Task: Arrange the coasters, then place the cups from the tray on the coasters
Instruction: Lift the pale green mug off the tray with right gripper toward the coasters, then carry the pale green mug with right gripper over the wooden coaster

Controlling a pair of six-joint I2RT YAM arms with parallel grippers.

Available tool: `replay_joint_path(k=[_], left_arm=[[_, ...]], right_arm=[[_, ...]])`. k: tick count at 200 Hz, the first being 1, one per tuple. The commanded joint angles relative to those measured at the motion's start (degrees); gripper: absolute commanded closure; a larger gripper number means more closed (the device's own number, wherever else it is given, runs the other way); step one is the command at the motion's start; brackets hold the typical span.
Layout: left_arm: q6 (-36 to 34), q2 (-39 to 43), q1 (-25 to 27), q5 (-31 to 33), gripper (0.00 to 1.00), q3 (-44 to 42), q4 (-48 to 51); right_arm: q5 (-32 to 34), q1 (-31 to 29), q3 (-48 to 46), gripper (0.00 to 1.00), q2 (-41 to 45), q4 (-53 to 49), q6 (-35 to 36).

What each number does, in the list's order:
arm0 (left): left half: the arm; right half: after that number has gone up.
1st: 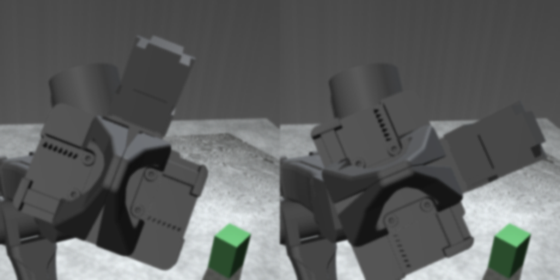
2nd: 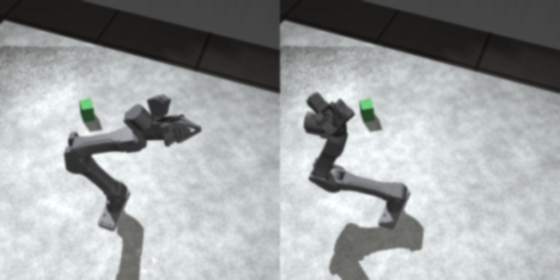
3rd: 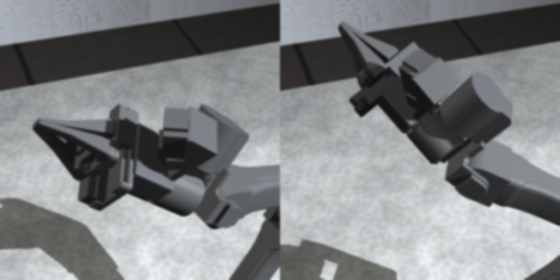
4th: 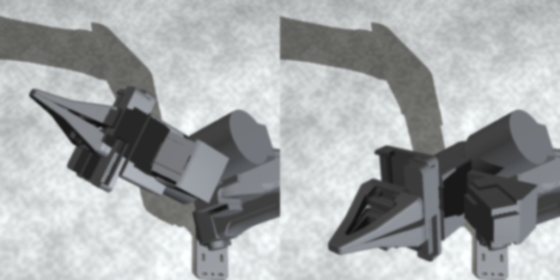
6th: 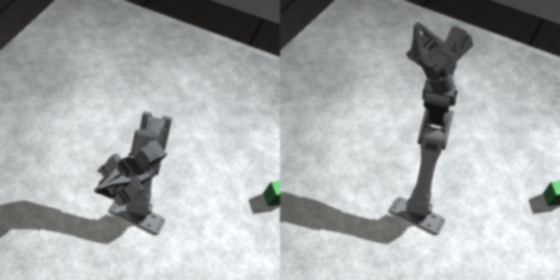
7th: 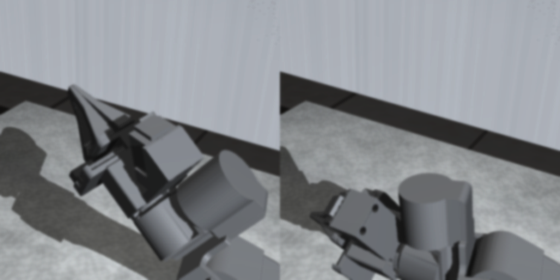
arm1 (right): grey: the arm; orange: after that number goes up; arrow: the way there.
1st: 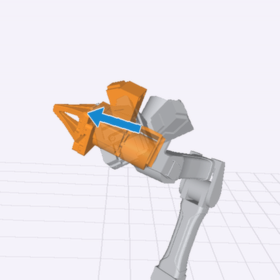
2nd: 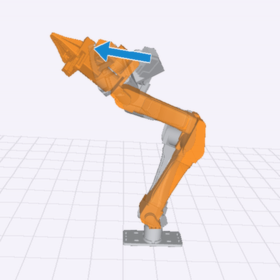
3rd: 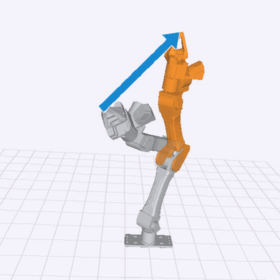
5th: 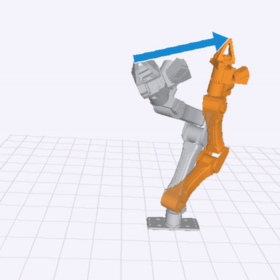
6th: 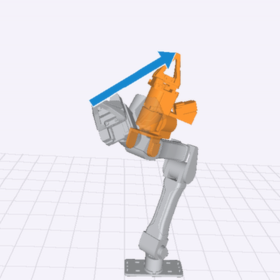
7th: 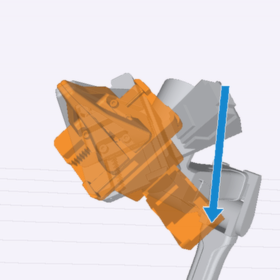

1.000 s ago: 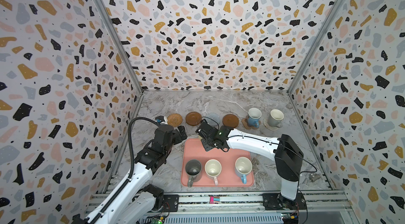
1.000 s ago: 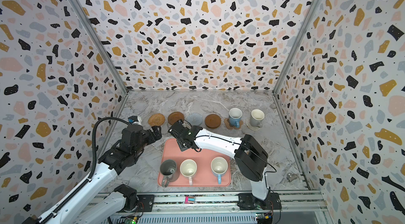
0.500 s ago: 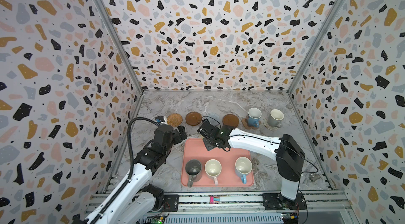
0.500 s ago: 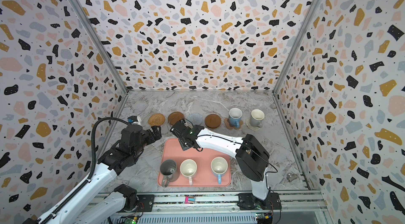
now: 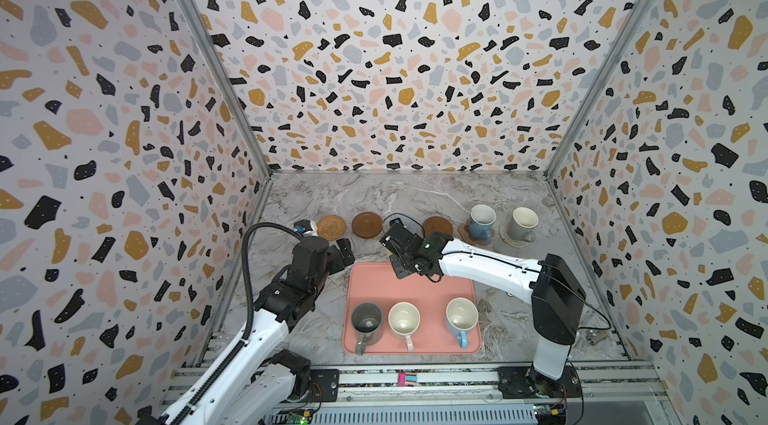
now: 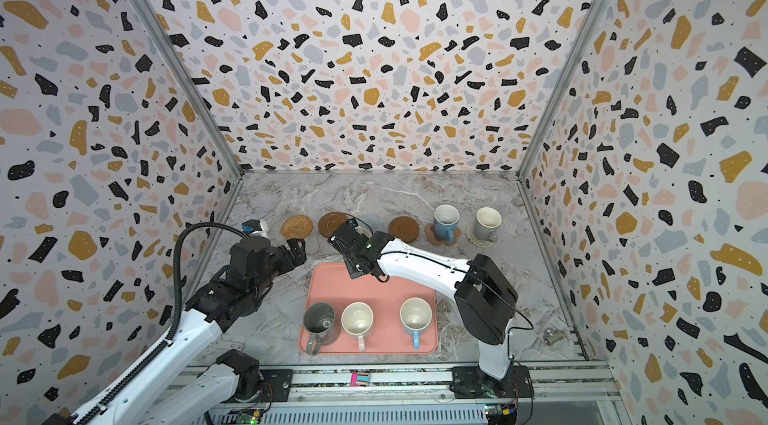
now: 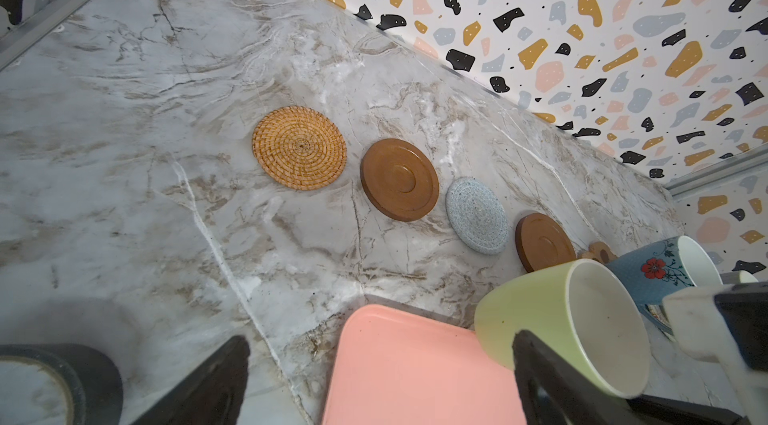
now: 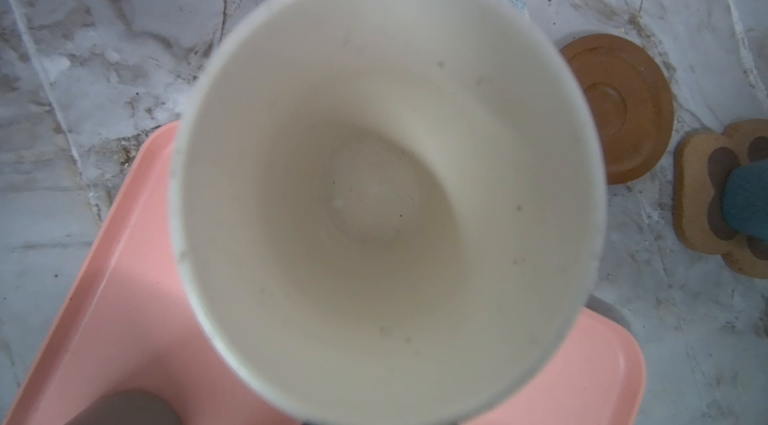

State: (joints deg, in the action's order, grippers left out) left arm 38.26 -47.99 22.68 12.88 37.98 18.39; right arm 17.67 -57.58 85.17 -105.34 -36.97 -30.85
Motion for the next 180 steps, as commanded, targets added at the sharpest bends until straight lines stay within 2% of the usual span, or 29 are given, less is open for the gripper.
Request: replay_joint_path(k=[1, 180], left_arm=[[-0.52, -0.08, 0.08, -0.1, 0.0, 0.11, -0.83], [-0.43, 0.87, 0.08, 0.41, 0.0, -0.12, -0.21]], right_arm=[[2.72, 0.68, 0.29, 0.85, 4.71, 0.22, -0.57], [4.29, 7.17, -1.85, 0.85, 6.65, 0.85, -0.26]])
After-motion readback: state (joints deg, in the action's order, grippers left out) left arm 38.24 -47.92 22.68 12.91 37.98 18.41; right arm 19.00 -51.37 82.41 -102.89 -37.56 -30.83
